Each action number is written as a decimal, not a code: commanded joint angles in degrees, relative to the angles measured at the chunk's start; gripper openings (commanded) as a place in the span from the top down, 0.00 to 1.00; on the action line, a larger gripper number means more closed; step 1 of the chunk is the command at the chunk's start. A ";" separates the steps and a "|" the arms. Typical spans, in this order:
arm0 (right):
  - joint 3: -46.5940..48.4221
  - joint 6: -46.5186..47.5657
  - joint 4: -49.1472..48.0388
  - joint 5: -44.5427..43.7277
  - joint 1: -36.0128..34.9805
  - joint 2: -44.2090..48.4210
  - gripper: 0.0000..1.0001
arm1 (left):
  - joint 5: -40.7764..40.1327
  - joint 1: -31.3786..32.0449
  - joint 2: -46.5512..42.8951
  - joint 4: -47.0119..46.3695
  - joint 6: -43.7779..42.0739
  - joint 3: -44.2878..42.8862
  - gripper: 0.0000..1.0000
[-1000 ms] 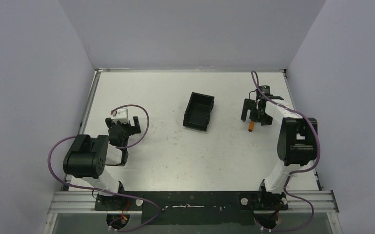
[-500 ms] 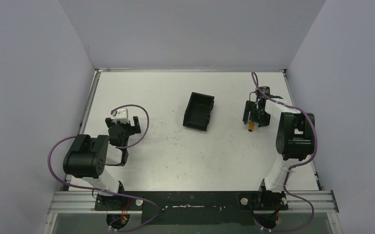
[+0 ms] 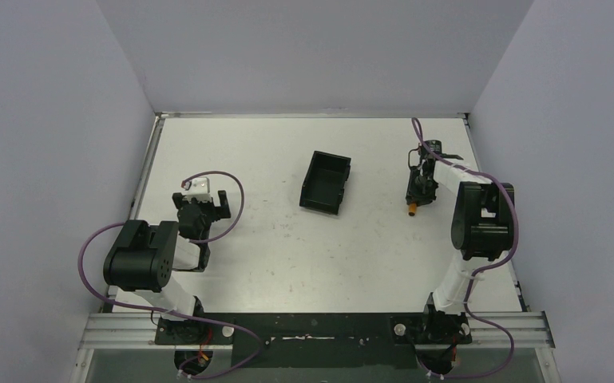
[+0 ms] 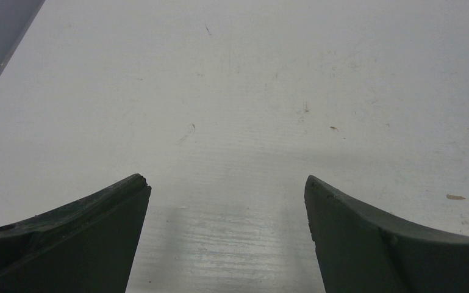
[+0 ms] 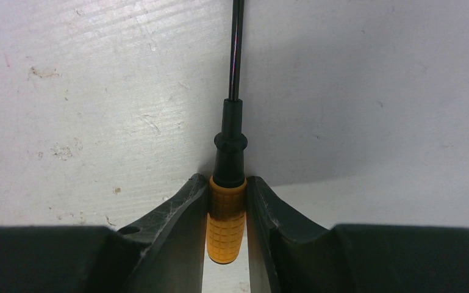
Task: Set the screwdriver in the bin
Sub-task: Pick up the screwdriver from the center of the board, then place the screwdriver in the bin, then reset both arms
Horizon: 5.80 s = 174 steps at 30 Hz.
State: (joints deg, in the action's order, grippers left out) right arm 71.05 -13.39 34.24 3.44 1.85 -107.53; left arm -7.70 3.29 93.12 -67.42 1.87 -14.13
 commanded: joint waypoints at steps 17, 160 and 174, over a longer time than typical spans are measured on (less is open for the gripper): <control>13.59 -1.14 13.75 -2.10 -0.04 11.77 1.00 | -0.29 0.05 -0.87 -2.07 -0.10 -0.37 0.03; 23.22 -9.11 -3.67 -10.58 -37.56 -4.38 0.62 | -0.29 0.05 -0.81 -2.11 -0.09 -0.37 0.03; 30.12 -9.93 1.04 -14.51 -37.77 0.55 0.01 | -0.29 0.05 -0.91 -2.06 -0.11 -0.37 0.03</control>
State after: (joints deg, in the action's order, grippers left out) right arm 97.14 -23.88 34.24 -8.54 -35.38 -112.36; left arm -7.70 3.29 93.12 -67.42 1.87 -14.13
